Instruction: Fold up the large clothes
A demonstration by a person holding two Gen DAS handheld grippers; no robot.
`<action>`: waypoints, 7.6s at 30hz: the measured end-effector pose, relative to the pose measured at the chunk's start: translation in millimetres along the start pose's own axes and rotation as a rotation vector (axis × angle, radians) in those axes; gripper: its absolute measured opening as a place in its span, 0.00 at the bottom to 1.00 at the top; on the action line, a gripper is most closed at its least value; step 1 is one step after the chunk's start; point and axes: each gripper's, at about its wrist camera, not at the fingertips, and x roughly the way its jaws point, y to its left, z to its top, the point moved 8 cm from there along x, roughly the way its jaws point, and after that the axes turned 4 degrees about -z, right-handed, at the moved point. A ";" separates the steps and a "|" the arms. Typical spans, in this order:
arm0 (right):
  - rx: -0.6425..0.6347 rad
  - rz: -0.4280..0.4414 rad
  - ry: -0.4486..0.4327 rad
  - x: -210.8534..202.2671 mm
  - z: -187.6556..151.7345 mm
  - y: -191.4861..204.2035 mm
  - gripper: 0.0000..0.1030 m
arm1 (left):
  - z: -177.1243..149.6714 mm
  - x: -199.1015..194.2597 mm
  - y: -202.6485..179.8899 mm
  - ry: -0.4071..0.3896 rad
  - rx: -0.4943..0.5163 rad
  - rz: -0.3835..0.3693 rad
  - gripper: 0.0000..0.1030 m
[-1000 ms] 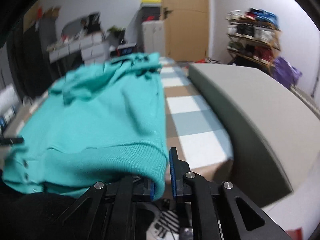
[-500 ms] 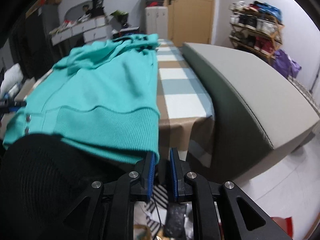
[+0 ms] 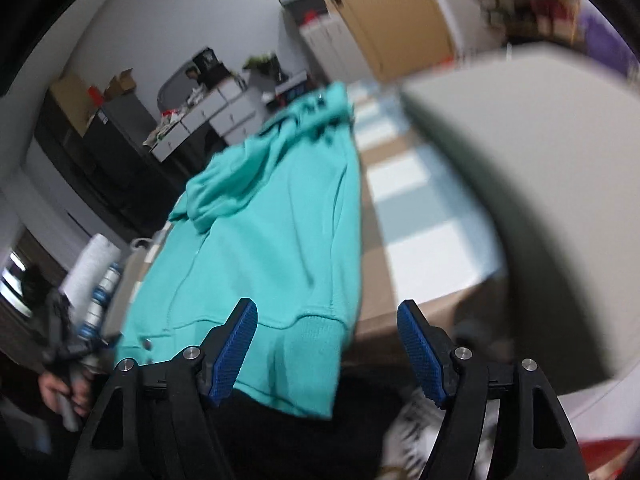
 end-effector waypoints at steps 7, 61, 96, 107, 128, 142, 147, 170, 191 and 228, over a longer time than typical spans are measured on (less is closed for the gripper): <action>0.150 0.172 0.271 48.7 -28.6 1.6 0.45 | -16.4 17.0 12.9 0.049 -0.117 -0.001 0.74; 0.119 0.208 0.176 29.8 10.6 19.6 0.08 | -25.7 29.9 -68.5 0.045 0.210 -0.056 0.06; 0.095 0.088 0.241 48.0 -0.4 11.8 0.17 | -10.3 19.5 -49.1 0.100 -0.151 -0.462 0.68; 0.053 0.074 0.267 54.5 3.8 18.5 0.17 | 4.1 22.1 -64.1 0.031 -0.061 -0.226 0.64; 0.073 0.387 0.088 -39.0 -3.2 56.5 0.07 | -15.9 -16.2 -83.9 0.081 0.091 -0.266 0.11; 0.224 0.425 0.063 4.9 195.4 92.0 0.08 | 248.4 -24.2 -137.3 0.030 -0.002 -0.419 0.12; 0.256 0.291 0.137 94.2 272.9 86.7 0.08 | 307.2 34.3 -98.4 0.085 -0.156 -0.391 0.12; 0.010 0.154 0.115 151.8 273.2 19.4 0.84 | 312.3 75.1 -56.2 0.162 -0.145 -0.330 0.77; -0.347 -0.026 0.097 199.7 278.7 43.7 0.14 | 309.8 109.2 -94.7 0.125 0.261 -0.092 0.12; -0.112 -0.014 0.276 184.5 200.0 -8.2 0.76 | 260.1 148.1 -45.4 0.106 0.048 -0.076 0.65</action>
